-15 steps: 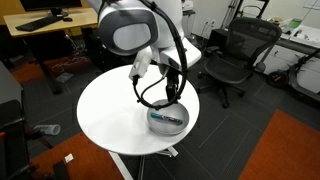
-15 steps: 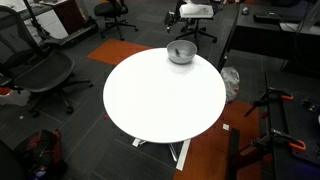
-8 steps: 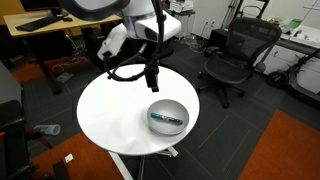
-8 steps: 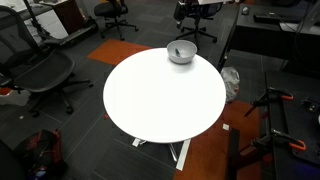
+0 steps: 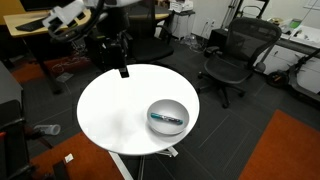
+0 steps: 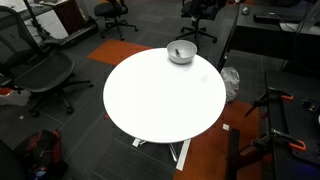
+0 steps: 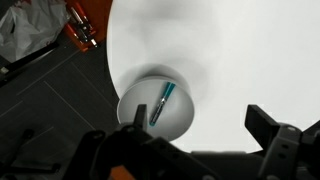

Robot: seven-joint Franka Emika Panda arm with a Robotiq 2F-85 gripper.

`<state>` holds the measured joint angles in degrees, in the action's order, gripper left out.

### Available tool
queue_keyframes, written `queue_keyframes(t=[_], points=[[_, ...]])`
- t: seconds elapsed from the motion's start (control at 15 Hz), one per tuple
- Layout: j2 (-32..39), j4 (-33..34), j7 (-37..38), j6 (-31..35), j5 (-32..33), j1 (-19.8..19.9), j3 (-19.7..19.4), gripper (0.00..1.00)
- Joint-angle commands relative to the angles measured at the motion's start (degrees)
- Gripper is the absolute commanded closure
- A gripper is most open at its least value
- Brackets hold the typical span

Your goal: Pick the pen on the table and put it in the bowl

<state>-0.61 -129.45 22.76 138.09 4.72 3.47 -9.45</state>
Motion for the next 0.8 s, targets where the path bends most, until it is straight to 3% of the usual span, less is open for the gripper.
queue_keyframes(t=[0.0,0.27,0.33,0.73], points=[[-6.6,-5.0,-0.5,-2.5,1.2,0.7,2.3,0.0],[-9.4,-7.1,-1.0,-3.9,0.7,1.0,4.0,0.0],[-6.4,-5.0,-0.3,-2.3,-0.1,1.2,4.0,0.0],[-7.6,-6.1,-0.3,-2.5,-0.1,1.3,4.4,0.0]])
